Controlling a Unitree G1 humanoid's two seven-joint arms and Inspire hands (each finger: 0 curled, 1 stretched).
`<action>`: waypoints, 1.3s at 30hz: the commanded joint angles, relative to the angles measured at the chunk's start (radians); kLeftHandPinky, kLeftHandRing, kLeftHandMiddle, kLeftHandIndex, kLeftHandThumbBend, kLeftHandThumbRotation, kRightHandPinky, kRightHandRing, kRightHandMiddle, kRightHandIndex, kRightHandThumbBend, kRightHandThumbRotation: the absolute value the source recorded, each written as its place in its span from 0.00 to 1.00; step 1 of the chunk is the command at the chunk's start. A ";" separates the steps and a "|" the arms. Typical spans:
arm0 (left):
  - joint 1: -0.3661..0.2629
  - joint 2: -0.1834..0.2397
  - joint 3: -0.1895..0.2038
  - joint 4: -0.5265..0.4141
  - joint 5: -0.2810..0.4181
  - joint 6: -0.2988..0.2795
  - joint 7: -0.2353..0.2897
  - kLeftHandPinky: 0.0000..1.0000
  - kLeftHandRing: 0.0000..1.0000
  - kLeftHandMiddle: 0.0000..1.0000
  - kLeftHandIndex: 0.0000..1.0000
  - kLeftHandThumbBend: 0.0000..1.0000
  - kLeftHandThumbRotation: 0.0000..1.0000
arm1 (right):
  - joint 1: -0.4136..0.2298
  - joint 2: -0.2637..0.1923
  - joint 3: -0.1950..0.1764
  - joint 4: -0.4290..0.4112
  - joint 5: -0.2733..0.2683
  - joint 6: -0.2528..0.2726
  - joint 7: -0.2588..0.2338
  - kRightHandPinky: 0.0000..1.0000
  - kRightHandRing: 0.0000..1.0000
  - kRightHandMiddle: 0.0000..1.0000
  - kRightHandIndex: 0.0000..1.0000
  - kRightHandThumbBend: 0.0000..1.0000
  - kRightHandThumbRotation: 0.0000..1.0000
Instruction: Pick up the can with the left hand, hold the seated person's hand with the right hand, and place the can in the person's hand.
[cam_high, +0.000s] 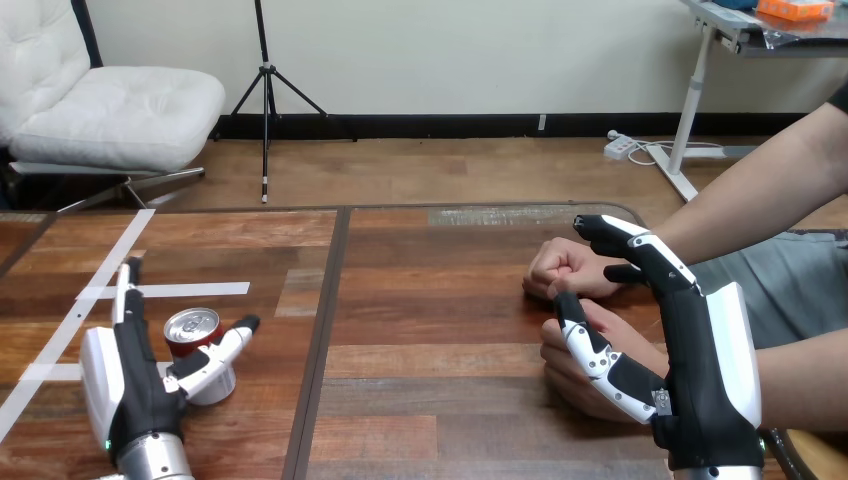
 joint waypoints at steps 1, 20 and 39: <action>-0.061 0.002 -0.003 0.005 -0.003 -0.038 0.025 0.89 0.94 0.96 0.96 0.83 0.19 | -0.059 0.005 -0.015 -0.048 0.004 -0.008 -0.011 0.69 0.77 0.78 0.75 0.35 0.00; -0.073 0.006 -0.002 0.016 -0.020 -0.026 0.027 0.91 0.94 0.95 0.96 0.81 0.19 | -0.060 0.003 -0.014 -0.044 0.005 -0.010 -0.009 0.70 0.77 0.78 0.75 0.35 0.00; -0.140 0.030 -0.012 0.117 -0.040 0.051 -0.052 0.87 0.92 0.94 0.96 0.81 0.21 | -0.054 0.003 -0.014 -0.057 0.006 0.002 -0.001 0.70 0.77 0.78 0.75 0.35 0.01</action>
